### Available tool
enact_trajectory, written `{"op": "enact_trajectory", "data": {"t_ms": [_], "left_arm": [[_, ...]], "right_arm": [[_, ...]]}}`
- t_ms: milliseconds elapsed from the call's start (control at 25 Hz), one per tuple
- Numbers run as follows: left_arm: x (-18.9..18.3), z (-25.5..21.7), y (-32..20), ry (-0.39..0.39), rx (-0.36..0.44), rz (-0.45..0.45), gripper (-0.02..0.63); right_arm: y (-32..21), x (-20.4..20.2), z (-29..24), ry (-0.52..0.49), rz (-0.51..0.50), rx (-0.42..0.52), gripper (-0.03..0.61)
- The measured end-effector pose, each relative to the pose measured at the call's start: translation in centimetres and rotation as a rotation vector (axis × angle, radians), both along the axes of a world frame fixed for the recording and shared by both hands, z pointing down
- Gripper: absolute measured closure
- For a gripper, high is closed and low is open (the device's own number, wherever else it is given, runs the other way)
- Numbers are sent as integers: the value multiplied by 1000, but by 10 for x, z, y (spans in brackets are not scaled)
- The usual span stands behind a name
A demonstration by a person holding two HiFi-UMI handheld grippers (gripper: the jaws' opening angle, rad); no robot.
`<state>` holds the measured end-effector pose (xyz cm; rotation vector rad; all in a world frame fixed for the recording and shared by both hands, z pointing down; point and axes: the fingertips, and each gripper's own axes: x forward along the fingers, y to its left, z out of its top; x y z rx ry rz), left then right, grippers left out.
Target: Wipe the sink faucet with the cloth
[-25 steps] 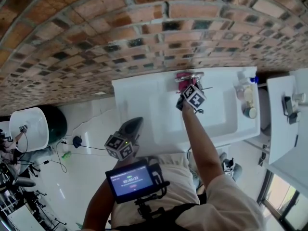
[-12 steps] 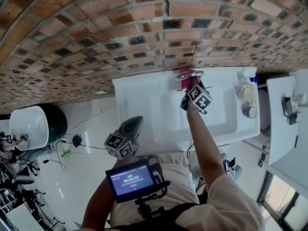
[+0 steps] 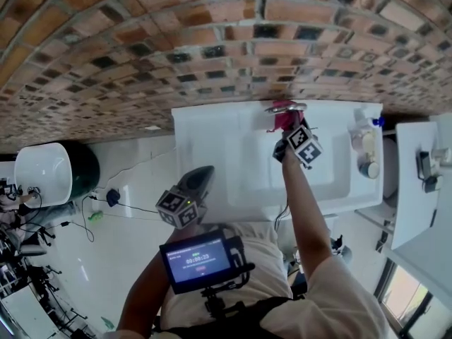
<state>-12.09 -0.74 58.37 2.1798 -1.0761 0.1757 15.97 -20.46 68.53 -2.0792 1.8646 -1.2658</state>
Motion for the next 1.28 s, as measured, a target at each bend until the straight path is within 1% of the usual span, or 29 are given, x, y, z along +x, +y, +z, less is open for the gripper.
{"op": "enact_trajectory", "data": {"t_ms": [120,360,520,640,800,960,1120,1280], "left_arm": [[1,1,1,-6,1,0,611],[7,0,3,-10,4,2,611],[11,0,3,-10,5,5,611],[11,1,4,-11,1,0,611],[11,0,3,-18,0,-2,611],[14,2,2,-21,-4,9,611],[22,4,0,-18,-8,24,611],[26,4,-1,-25,-6,43,611]], "right_arm": [[1,0,-10,4,-21,23,492],[5,3,-32,135,-103,75,491],[5,5,-37,153,-123,97,492],[7,8,-43,186,-133,120,492],[10,18,-43,196,-117,128,492],[11,12,-46,200,-161,158,492],[11,11,-50,183,-164,177,492],[11,7,-56,203,-187,202,494]]}}
